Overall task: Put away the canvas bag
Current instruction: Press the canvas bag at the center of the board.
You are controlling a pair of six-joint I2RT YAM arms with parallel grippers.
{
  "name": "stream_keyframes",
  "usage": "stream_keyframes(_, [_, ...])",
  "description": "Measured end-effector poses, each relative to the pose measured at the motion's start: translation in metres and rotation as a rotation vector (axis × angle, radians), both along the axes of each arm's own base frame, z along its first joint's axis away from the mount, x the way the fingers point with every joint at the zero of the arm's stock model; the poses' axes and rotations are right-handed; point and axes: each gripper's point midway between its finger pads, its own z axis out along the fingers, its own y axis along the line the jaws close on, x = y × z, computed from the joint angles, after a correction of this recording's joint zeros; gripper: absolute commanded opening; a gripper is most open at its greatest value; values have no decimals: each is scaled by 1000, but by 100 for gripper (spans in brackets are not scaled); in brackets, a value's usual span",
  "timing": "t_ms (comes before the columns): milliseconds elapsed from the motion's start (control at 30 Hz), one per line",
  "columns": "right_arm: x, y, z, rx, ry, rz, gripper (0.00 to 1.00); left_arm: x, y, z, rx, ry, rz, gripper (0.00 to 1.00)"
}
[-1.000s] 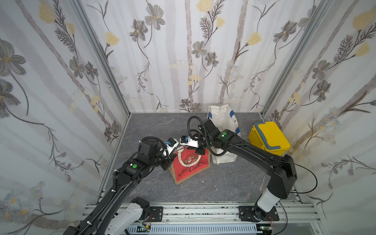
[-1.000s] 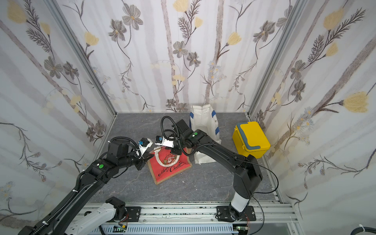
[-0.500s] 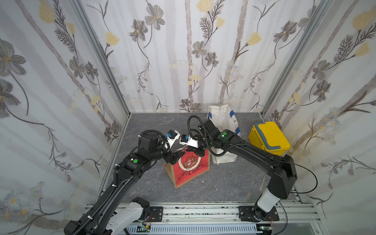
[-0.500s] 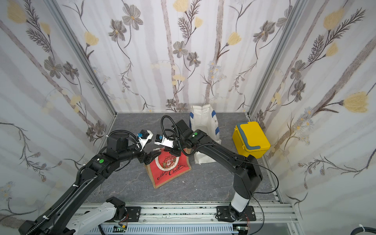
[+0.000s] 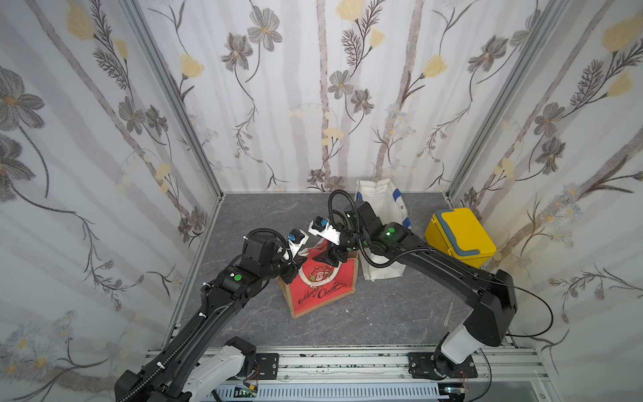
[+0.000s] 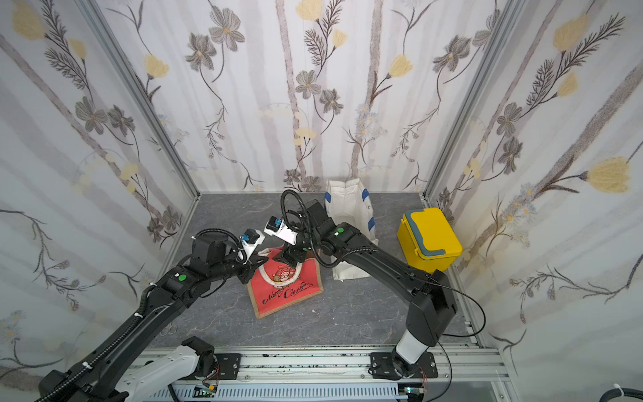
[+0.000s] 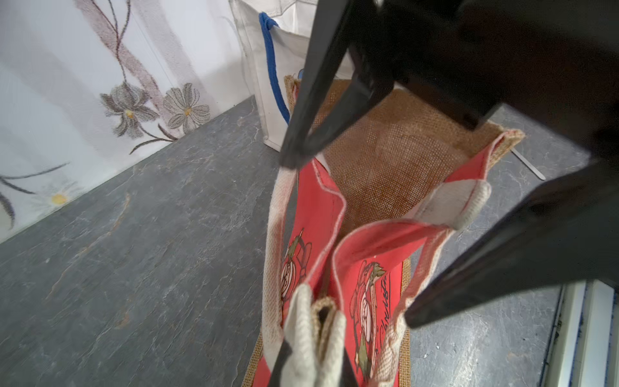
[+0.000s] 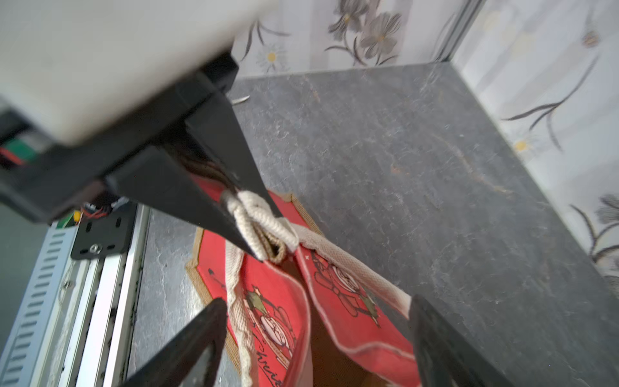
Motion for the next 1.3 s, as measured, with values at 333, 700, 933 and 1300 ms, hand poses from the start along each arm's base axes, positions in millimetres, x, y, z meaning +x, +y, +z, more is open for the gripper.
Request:
stream_keyframes(333, [-31,-82,35,215,-83,-276,100,-7,8,0,-18,-31,32,0])
stream_keyframes(700, [-45,-108,-15,189,-39,-340,99,-14,9,0,-27,-36,16,0])
stream_keyframes(933, [-42,-101,-27,179,-36,-319,98,-18,10,4,-34,-49,12,0])
stream_keyframes(1300, [-21,-67,-30,172,-89,-245,89,-19,9,0,-35,-40,5,0])
